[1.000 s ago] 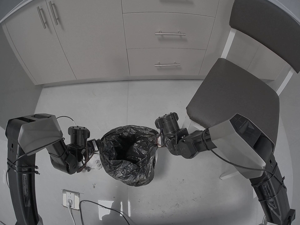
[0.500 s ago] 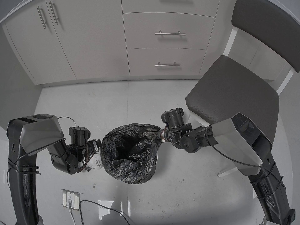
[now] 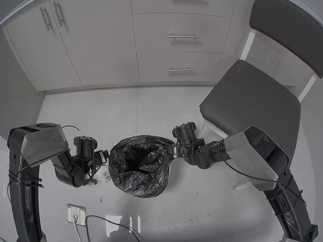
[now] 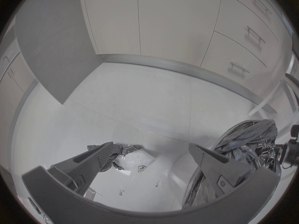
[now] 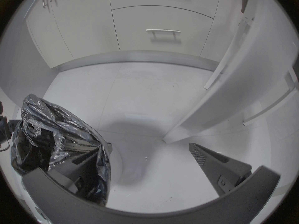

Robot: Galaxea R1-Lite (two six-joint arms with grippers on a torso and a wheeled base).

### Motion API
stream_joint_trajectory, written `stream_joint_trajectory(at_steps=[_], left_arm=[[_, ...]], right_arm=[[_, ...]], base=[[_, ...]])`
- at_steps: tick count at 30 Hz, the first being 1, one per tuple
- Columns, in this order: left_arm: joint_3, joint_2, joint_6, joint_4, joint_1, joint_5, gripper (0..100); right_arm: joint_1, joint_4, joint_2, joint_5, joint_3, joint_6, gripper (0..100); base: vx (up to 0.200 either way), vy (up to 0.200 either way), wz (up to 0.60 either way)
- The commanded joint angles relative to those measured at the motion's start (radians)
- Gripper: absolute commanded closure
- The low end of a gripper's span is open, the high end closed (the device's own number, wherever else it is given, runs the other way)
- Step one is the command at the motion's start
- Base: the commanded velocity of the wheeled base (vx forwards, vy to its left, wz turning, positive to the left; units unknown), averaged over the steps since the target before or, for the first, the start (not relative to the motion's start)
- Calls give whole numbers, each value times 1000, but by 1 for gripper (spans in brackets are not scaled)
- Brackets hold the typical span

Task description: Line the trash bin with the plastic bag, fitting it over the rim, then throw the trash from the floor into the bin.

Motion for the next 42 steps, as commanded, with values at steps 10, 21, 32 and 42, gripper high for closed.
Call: stream_joint_trajectory(at_steps=[10, 21, 32, 42], left_arm=[[0, -2, -4, 0, -2, 1, 0], [-1, -5, -4, 0, -3, 1, 0], [-3, -3, -4, 0, 0, -1, 0], [-14, 0, -10, 0, -2, 1, 0]], right_arm=[[16, -3, -87, 0, 120, 47, 0], [104, -2, -247, 15, 230, 89, 0], [176, -11, -201, 23, 325, 128, 0], [133, -19, -176, -40, 331, 154, 0]], base=[[0, 0, 0], [0, 0, 0], [0, 0, 0], [0, 0, 0]])
